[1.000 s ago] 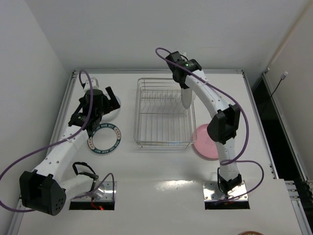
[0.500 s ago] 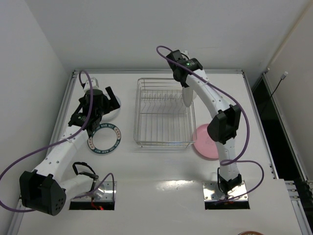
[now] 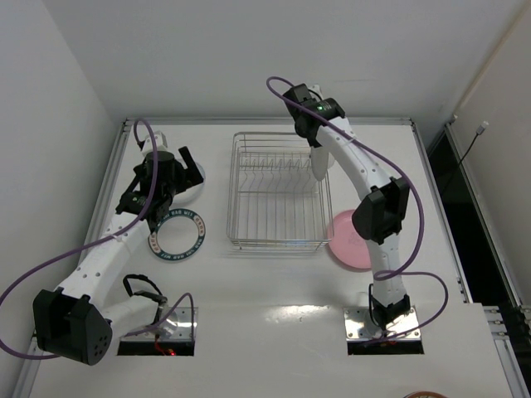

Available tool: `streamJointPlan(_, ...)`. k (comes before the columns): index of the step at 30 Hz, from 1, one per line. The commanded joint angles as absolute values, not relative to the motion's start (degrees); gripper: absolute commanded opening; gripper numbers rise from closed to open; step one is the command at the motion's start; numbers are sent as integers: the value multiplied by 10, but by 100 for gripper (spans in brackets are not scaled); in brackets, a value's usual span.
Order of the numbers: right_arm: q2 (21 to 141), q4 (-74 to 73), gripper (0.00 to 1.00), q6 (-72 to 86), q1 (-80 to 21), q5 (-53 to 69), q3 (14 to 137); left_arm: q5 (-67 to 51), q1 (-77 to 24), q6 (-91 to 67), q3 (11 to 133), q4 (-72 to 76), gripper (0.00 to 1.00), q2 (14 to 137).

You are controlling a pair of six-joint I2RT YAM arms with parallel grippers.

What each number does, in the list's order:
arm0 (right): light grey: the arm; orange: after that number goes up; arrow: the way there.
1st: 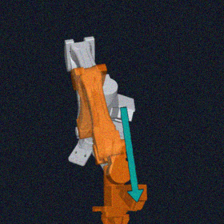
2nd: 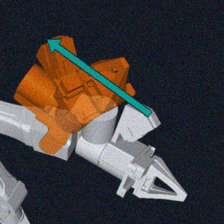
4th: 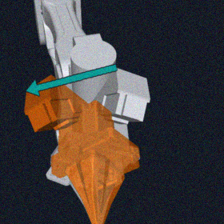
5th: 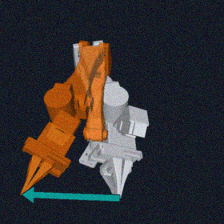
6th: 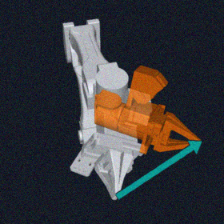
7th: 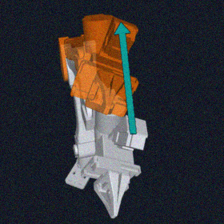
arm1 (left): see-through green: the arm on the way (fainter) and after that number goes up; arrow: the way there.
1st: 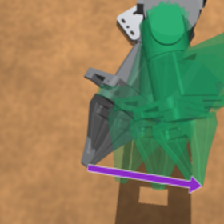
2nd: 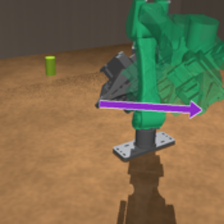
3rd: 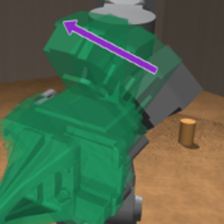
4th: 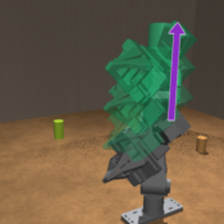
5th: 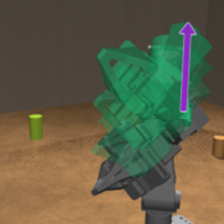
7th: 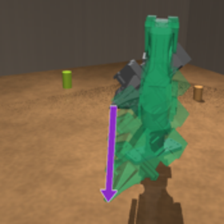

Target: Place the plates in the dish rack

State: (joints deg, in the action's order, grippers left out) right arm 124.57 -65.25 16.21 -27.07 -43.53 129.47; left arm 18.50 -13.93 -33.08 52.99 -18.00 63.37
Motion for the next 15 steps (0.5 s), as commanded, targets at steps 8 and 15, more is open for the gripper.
streamJointPlan(8,1184,-621,0,159,-273,-456,1346,192,-145,-330,557,-178,100,627)
streamJointPlan(15,1179,-602,0,166,-273,-393,1325,192,-145,-330,557,-178,100,627)
